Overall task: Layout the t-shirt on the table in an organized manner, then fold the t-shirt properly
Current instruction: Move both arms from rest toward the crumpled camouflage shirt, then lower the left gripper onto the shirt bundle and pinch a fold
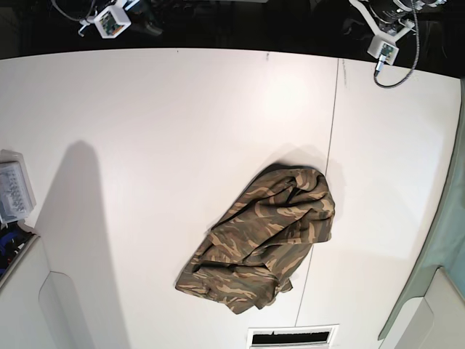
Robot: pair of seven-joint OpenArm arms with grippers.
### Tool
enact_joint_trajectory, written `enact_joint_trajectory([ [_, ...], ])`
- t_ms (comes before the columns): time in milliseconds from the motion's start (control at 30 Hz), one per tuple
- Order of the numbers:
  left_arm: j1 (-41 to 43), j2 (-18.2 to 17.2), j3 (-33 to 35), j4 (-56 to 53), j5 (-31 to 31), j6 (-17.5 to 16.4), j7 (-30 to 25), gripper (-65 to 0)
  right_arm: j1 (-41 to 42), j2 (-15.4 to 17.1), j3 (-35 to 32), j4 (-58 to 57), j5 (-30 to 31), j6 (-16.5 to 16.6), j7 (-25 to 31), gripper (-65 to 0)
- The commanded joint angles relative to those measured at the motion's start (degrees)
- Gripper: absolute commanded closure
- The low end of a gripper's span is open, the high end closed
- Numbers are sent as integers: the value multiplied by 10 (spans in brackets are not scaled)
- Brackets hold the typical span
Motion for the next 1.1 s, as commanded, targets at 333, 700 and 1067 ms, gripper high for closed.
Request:
enact_joint_trajectory([
  [333, -77, -100, 24, 78, -31, 61, -42, -289, 246, -52, 15, 4, 35, -23, -84, -265],
  [700, -429, -116, 219, -149, 23, 91, -73, -307, 400, -181, 16, -227, 7, -86, -94, -265],
  [1067, -649, -112, 393, -276, 113, 119, -121, -307, 439, -246, 16, -320, -8, -74, -94, -265],
])
